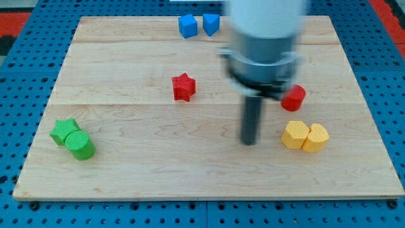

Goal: Move the red circle into the red star

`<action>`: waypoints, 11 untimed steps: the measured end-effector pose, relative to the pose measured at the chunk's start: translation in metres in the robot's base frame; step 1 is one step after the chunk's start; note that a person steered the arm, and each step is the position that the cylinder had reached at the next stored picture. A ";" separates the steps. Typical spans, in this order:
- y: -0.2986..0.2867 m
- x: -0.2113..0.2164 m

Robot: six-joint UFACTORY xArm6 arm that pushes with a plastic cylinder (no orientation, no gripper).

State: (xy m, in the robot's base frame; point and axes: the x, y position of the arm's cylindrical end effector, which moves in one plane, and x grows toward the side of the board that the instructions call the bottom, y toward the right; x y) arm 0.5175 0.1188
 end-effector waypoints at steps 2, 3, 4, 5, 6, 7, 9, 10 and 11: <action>0.067 -0.028; 0.087 -0.043; 0.103 -0.070; 0.028 -0.103; -0.048 -0.108; 0.011 -0.107; -0.021 -0.075; -0.024 -0.052; -0.036 -0.056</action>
